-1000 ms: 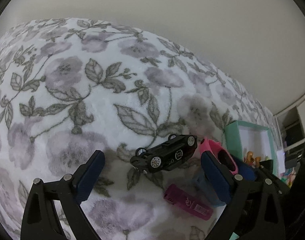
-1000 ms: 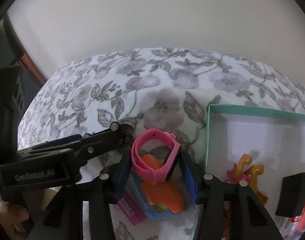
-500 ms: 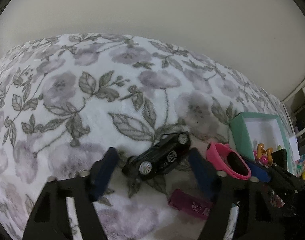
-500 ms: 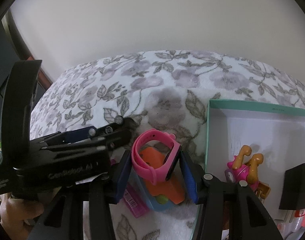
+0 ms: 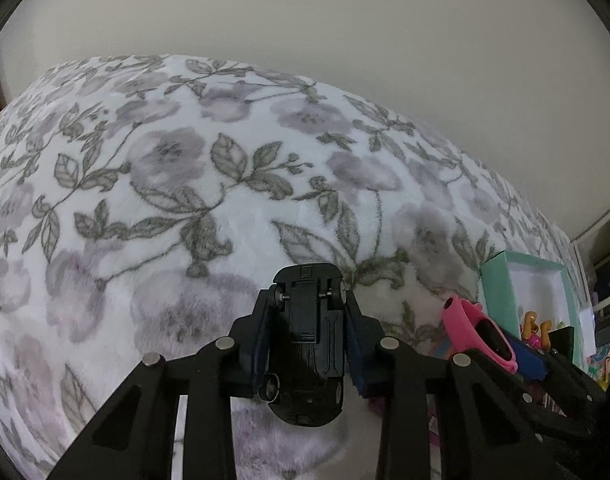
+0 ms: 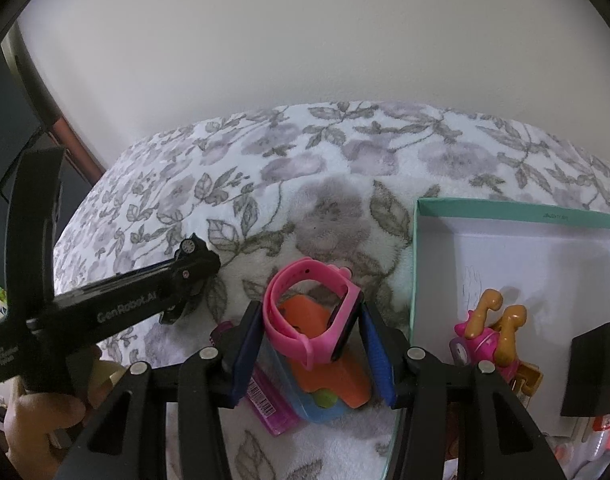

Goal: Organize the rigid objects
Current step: 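Grasp the black toy car with the left tool while the right tool grasps the pink watch, then lift the toy car with the left tool while the right tool carries the watch over the tray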

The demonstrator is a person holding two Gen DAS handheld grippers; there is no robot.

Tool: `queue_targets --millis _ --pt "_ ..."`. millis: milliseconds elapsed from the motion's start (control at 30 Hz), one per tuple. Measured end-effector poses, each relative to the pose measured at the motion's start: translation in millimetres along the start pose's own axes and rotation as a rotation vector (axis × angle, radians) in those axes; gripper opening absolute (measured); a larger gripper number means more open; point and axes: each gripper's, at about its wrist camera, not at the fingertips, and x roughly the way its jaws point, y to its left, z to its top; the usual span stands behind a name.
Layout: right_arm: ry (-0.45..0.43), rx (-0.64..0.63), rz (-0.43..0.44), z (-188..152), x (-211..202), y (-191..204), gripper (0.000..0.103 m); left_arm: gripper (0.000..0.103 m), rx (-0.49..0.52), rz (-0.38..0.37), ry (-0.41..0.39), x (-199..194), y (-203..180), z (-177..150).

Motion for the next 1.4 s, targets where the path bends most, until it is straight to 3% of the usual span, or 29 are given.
queue_targets --millis 333,567,1000,1233,1400 --pt "-0.062 0.025 -0.005 -0.1 -12.6 -4.2 0.051 0.034 -0.085 -0.031 -0.012 -12.3 12.1 -4.5" --pt "-0.1 0.082 0.013 5.7 -43.9 -7.9 0.051 0.034 -0.108 -0.047 -0.029 -46.9 -0.5 0.1" --pt "-0.22 0.157 0.014 12.6 -144.9 -27.6 0.051 0.034 -0.056 -0.103 -0.108 -124.9 -81.7 4.7" --pt "-0.25 0.184 -0.091 11.9 -184.2 -70.1 0.051 0.034 -0.023 -0.156 -0.074 -117.8 -139.7 -11.5" --pt "-0.275 0.218 -0.135 12.1 -205.6 -105.2 0.051 0.034 0.026 -0.155 -0.061 -107.3 -172.9 -19.7"
